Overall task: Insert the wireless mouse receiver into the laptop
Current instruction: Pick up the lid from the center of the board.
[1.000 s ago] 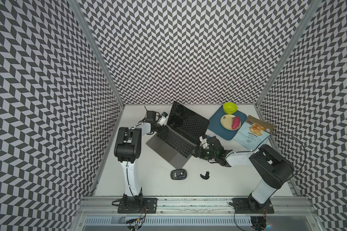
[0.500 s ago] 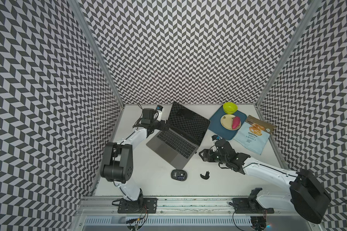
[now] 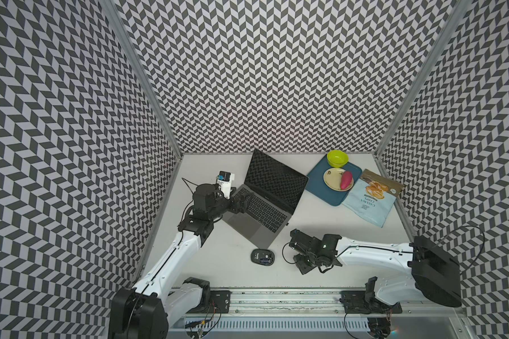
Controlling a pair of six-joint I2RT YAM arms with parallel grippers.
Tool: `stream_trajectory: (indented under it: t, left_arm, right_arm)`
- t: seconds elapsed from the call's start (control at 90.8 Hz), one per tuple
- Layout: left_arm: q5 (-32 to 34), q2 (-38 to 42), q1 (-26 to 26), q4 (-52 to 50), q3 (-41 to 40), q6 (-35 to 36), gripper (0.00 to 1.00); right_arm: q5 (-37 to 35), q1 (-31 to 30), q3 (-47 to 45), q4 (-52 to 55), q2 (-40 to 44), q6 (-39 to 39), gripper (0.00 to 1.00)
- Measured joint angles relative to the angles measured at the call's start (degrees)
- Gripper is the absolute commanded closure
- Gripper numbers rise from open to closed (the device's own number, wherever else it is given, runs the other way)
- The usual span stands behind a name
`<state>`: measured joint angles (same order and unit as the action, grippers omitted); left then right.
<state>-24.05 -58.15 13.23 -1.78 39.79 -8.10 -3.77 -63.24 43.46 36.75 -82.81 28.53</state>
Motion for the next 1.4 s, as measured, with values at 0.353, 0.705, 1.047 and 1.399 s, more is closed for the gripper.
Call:
stream_trajectory:
  t: [0.353, 0.705, 1.047, 1.399]
  left_arm:
    - [-0.9, 9.1, 0.2, -6.3, -0.2, 11.8, 0.04]
    - [-2.5, 10.3, 3.0, -6.9, -2.5, 16.3, 0.04]
    - [-2.9, 10.2, 3.3, -6.9, -2.7, 16.5, 0.03]
    - [-3.2, 10.3, 3.7, -6.9, -3.7, 17.2, 0.03]
  right_arm:
    - [-3.3, -1.5, 1.9, -0.2, -4.5, -3.9, 0.63]
    - [-7.4, -2.5, 3.7, -0.1, -5.6, -4.8, 0.61]
    - [-10.2, -4.1, 5.4, 0.2, -5.9, -5.2, 0.59]
    - [-11.3, -4.2, 7.0, 0.2, -10.6, -6.2, 0.83]
